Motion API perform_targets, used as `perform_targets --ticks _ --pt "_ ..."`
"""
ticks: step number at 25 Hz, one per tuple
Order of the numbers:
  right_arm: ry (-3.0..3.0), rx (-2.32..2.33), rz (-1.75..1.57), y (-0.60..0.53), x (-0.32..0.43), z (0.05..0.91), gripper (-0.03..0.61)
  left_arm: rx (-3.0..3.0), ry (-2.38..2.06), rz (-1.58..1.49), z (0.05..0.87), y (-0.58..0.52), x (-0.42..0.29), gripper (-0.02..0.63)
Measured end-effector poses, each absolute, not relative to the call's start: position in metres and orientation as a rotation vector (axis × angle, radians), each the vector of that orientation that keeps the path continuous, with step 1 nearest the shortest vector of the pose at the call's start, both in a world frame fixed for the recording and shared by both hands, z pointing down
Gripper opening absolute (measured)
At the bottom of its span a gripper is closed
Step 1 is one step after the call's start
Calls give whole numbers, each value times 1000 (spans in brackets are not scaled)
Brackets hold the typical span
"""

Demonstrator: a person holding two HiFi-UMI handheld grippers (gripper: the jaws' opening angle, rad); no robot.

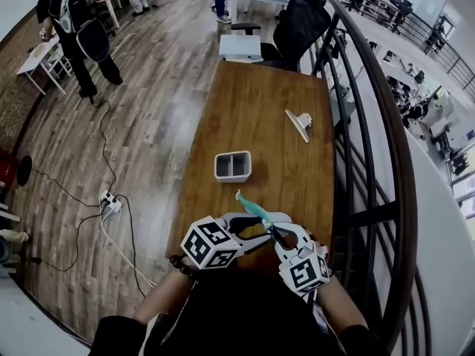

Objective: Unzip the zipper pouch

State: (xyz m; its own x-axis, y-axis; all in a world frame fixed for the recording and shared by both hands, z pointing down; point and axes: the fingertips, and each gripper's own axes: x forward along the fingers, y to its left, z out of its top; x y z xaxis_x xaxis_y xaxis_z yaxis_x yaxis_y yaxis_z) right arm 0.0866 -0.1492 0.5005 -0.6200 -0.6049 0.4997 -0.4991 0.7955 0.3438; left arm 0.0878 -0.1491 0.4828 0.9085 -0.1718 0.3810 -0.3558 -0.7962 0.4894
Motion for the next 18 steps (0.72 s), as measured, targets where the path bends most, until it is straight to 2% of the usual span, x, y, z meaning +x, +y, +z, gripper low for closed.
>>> perform_targets --ticks 12,15,18 --pt "-2312 737 -332 -153 84 508 6 2464 -443 501 491 -162 86 198" --pt "-2314 744 -327 -154 84 510 6 2430 -469 500 495 -167 85 154" --pt "-2310 744 -327 -157 85 511 6 2390 -459 486 496 -170 84 148"
